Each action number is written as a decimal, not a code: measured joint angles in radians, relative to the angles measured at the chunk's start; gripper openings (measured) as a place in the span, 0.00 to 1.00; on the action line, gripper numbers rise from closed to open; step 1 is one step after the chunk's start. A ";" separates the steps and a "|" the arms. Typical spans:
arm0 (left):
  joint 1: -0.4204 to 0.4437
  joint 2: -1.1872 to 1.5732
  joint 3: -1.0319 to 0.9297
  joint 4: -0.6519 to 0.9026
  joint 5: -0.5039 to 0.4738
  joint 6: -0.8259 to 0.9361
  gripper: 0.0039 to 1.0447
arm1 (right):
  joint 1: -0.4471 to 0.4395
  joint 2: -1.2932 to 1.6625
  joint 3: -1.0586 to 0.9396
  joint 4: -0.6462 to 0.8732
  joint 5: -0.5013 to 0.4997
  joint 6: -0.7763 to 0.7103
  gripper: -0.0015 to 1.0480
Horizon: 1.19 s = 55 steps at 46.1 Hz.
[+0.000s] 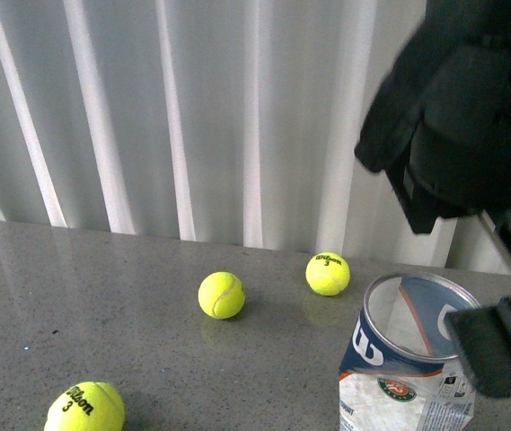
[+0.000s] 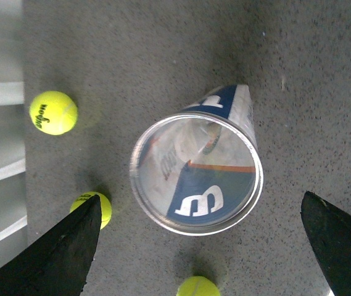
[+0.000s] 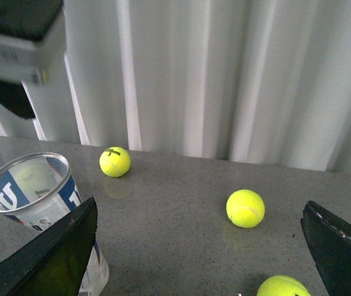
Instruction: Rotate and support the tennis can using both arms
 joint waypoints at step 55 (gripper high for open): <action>1.072 -1.072 -1.423 1.392 0.347 -0.788 0.49 | 0.000 0.000 0.000 0.000 -0.002 0.000 0.93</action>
